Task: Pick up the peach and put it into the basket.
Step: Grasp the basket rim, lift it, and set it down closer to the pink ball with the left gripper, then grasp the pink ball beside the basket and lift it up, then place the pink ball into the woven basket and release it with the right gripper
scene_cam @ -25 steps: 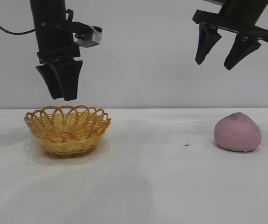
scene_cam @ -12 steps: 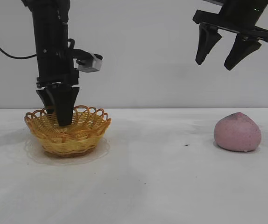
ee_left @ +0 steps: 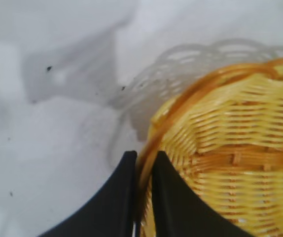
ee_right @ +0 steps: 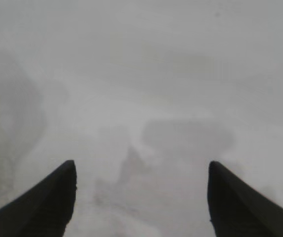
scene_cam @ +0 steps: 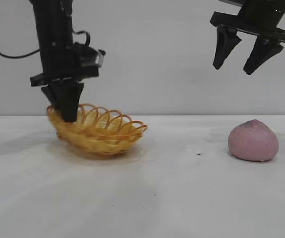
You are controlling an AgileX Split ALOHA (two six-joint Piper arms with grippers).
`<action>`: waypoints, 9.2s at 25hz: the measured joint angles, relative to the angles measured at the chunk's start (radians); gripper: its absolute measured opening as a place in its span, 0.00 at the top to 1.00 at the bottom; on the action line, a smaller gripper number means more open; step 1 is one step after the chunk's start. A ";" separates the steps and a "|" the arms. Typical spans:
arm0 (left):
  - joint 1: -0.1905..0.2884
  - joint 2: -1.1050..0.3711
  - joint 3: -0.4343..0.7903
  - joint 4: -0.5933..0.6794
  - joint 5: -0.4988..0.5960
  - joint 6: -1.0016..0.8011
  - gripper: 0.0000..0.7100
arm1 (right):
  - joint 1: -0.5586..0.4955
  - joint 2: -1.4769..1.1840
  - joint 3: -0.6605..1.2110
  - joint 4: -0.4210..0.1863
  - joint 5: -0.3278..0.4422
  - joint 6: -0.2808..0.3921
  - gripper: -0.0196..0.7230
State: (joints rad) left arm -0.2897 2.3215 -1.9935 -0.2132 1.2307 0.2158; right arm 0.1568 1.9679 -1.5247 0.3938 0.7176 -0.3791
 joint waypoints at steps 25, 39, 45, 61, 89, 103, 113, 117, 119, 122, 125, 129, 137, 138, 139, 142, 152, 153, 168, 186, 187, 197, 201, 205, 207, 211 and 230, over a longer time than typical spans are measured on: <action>-0.002 -0.263 0.668 -0.511 -0.484 -0.166 1.00 | 0.000 0.000 0.000 0.000 -0.018 0.000 0.27; -0.052 -0.225 0.672 -0.535 -0.506 -0.168 0.74 | 0.000 0.000 0.000 0.007 -0.018 0.000 0.27; -0.052 -0.225 0.672 -0.563 -0.485 -0.149 0.35 | 0.000 0.000 0.000 0.007 -0.014 0.000 0.27; -0.052 -0.389 0.586 -0.068 -0.353 -0.086 0.25 | 0.000 0.000 0.000 0.007 -0.018 0.000 0.27; 0.285 -0.668 0.593 0.207 -0.083 -0.144 0.25 | 0.000 0.000 0.000 -0.002 -0.010 0.000 0.27; 0.285 -1.285 1.131 0.205 -0.140 -0.160 0.25 | 0.000 0.000 0.000 -0.001 -0.008 0.000 0.27; 0.285 -1.822 1.463 0.178 -0.140 -0.160 0.25 | 0.000 0.000 0.000 -0.001 -0.002 0.000 0.27; 0.286 -2.060 1.509 0.171 -0.130 -0.160 0.25 | 0.000 0.000 0.000 -0.001 -0.002 0.000 0.27; 0.286 -2.168 1.510 0.170 -0.129 -0.160 0.25 | 0.000 0.000 0.000 -0.001 -0.002 0.000 0.27; 0.286 -2.307 1.510 0.169 -0.119 -0.160 0.25 | 0.000 0.000 0.000 -0.001 -0.002 0.000 0.27; 0.286 -2.339 1.510 0.171 -0.111 -0.160 0.25 | 0.000 0.002 0.000 -0.004 -0.002 0.000 0.27; 0.286 -2.339 1.510 0.171 -0.111 -0.161 0.25 | 0.000 0.004 -0.001 -0.005 -0.002 0.000 0.27; 0.286 -2.339 1.510 0.171 -0.111 -0.161 0.25 | -0.002 0.004 -0.002 -0.026 0.008 0.000 0.27; 0.286 -2.339 1.510 0.171 -0.111 -0.161 0.25 | -0.002 0.004 -0.002 -0.029 0.017 0.000 0.27; 0.286 -2.339 1.510 0.171 -0.111 -0.163 0.25 | -0.002 0.004 -0.002 -0.031 0.029 0.000 0.27; 0.304 -2.339 1.510 0.171 -0.111 -0.163 0.25 | -0.002 0.004 -0.002 -0.050 0.064 0.000 0.27; 0.326 -2.340 1.510 0.171 -0.111 -0.163 0.25 | -0.002 0.004 -0.002 -0.070 0.239 0.007 0.35; 0.326 -2.340 1.510 0.171 -0.111 -0.163 0.25 | -0.002 0.004 -0.002 -0.070 0.275 0.011 0.34; 0.326 -2.340 1.510 0.171 -0.111 -0.163 0.25 | 0.113 0.029 -0.002 -0.197 0.483 0.170 0.42; 0.326 -2.340 1.510 0.171 -0.111 -0.163 0.25 | 0.113 0.131 -0.011 -0.199 0.487 0.163 0.97; 0.326 -2.340 1.510 0.171 -0.111 -0.163 0.25 | 0.113 0.116 -0.016 -0.199 0.487 0.163 0.97; 0.326 -2.340 1.510 0.171 -0.111 -0.163 0.25 | 0.189 0.005 -0.111 -0.129 0.499 0.133 0.97; 0.326 -2.340 1.510 0.171 -0.111 -0.163 0.25 | 0.280 0.016 -0.111 -0.114 0.473 0.127 0.97; 0.326 -2.340 1.510 0.171 -0.111 -0.163 0.25 | 0.348 0.052 -0.111 -0.097 0.414 0.121 0.97; 0.326 -2.340 1.510 0.171 -0.111 -0.163 0.25 | 0.370 0.076 -0.111 -0.092 0.392 0.119 0.97; 0.326 -2.340 1.510 0.171 -0.111 -0.163 0.25 | 0.391 0.124 -0.111 -0.077 0.355 0.111 0.97; 0.326 -2.340 1.510 0.171 -0.111 -0.163 0.25 | 0.387 0.087 -0.111 -0.144 0.349 0.117 0.23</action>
State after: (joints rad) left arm 0.0362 -0.0182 -0.4832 -0.0426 1.1194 0.0532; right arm 0.5435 2.0550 -1.6357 0.2499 1.0667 -0.2620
